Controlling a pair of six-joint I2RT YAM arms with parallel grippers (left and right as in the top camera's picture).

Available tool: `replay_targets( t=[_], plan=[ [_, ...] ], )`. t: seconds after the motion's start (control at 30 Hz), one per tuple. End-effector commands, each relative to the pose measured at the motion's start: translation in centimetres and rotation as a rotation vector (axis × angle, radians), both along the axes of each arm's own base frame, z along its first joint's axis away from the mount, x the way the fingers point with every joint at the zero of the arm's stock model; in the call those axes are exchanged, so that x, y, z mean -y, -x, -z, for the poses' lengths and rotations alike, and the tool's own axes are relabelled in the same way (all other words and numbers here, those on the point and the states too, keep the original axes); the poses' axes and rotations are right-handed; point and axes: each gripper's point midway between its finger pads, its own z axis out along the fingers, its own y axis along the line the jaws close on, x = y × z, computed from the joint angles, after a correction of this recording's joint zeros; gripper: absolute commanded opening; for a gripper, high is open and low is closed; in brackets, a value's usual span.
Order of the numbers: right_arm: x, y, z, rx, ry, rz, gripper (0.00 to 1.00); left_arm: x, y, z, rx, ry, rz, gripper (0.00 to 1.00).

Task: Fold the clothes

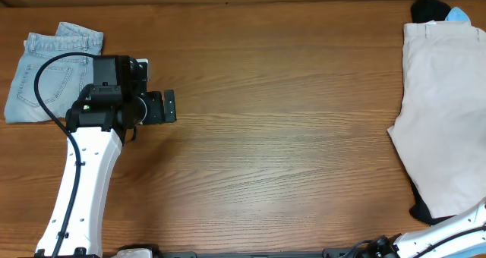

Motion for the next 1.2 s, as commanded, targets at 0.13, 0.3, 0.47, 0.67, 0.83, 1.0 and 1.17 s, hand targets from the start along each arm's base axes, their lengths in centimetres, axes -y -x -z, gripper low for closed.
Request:
replay_targets(
  t=[0.13, 0.3, 0.47, 0.67, 0.83, 1.0, 1.17],
  plan=[
    [0.3, -2.2, -4.9, 0.101, -0.078, -0.012, 0.04, 0.1, -0.7, -1.0, 0.03, 0.016, -0.009, 1.0],
    [-0.4, -3.2, -12.1, 0.157, -0.047, -0.059, 0.04, -0.1, -1.4, -1.6, 0.063, 0.011, -0.013, 0.99],
    [-6.3, -5.1, -20.7, 0.191, -0.036, -0.164, 0.04, -1.1, -2.3, -3.4, 0.11, -0.04, -0.045, 0.95],
    [-20.7, -9.5, -25.4, 0.194, -0.101, -0.451, 0.04, -3.0, -3.6, -7.0, 0.199, -0.105, -0.087, 0.96],
    [-37.8, -12.2, -25.7, 0.123, -0.186, -0.787, 0.04, -6.4, -3.9, -9.1, 0.244, -0.155, -0.171, 0.98],
    [-57.2, -9.9, -24.7, 0.032, -0.188, -1.18, 0.04, -11.8, -3.1, -9.3, 0.241, -0.182, -0.295, 1.0],
    [-71.6, -2.9, -23.8, -0.031, -0.103, -1.463, 0.04, -15.8, -2.1, -9.0, 0.222, -0.231, -0.347, 1.0]
  ],
)
